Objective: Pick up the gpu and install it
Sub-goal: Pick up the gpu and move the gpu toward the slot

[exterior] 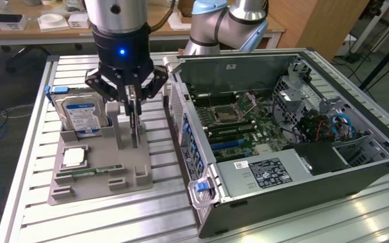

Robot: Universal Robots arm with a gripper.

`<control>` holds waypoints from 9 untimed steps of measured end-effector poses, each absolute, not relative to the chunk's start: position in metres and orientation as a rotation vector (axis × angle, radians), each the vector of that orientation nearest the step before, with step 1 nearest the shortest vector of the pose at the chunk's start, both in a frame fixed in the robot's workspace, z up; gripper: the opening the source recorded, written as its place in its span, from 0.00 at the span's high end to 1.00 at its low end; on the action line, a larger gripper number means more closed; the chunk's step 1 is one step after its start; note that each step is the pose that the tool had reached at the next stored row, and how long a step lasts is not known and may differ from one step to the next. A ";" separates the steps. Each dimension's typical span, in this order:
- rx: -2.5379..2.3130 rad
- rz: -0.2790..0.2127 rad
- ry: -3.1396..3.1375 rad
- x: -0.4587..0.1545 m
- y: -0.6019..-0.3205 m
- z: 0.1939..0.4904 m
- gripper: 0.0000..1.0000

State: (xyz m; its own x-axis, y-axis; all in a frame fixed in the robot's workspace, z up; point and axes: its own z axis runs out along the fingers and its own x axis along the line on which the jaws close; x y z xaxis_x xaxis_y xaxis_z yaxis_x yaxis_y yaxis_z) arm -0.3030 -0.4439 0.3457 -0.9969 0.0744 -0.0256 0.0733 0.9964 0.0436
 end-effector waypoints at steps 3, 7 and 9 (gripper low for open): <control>0.115 0.066 3.112 -0.303 -0.444 0.353 0.74; 0.115 0.066 3.112 -0.303 -0.444 0.365 0.74; 0.115 0.066 3.111 -0.303 -0.444 0.373 0.74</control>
